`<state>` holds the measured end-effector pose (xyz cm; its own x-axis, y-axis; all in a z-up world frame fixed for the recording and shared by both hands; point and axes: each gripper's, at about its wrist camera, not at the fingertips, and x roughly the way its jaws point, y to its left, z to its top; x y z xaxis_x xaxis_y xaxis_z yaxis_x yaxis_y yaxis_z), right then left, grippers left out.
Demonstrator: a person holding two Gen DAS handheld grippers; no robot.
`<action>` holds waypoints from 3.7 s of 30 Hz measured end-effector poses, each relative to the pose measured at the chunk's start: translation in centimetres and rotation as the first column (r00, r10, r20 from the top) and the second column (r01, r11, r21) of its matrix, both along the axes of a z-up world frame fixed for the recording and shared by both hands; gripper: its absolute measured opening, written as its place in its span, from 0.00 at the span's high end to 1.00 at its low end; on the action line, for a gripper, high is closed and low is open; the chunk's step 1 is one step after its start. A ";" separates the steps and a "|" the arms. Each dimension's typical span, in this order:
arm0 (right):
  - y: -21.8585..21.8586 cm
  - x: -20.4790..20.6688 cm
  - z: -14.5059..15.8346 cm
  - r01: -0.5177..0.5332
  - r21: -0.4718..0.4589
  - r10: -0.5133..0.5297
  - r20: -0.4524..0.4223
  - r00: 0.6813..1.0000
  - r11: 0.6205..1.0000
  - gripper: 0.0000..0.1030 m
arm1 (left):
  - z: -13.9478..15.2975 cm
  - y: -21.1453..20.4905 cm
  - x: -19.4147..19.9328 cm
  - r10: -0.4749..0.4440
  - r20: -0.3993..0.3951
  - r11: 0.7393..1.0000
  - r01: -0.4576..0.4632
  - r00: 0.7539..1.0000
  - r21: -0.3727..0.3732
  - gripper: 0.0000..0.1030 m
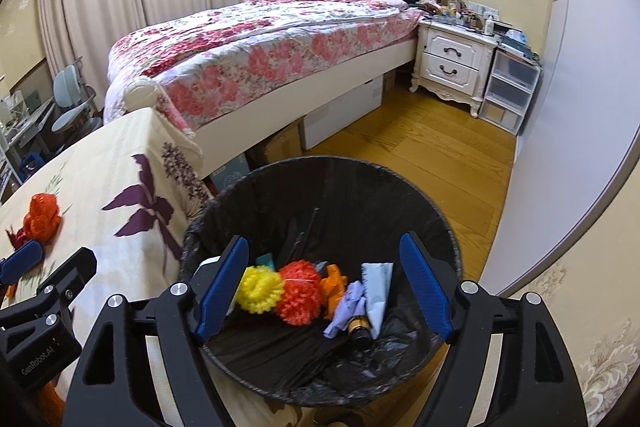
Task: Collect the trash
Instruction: 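Move both tools back over the remaining trash on the bed, then grasp the red spray can with the right gripper while the left gripper grasps the orange foam piece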
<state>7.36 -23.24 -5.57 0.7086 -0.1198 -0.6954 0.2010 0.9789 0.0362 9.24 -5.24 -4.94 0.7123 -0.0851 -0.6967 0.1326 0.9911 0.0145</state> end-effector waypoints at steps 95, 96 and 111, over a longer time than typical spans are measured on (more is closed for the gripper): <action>20.7 0.2 -0.6 -0.473 -0.015 0.469 -0.104 0.877 0.881 0.76 | -0.3 20.9 -5.5 0.312 -0.043 0.949 -0.314 0.949 -0.033 0.12; 20.4 0.3 -0.6 -0.466 -0.013 0.463 -0.102 0.881 0.884 0.76 | -0.3 20.5 -5.1 0.303 -0.046 0.952 -0.305 0.952 -0.034 0.12; 19.7 1.0 -0.8 -0.457 0.022 0.457 -0.089 0.885 0.889 0.76 | -1.3 19.0 -0.9 0.231 -0.129 0.971 -0.236 0.964 -0.031 0.35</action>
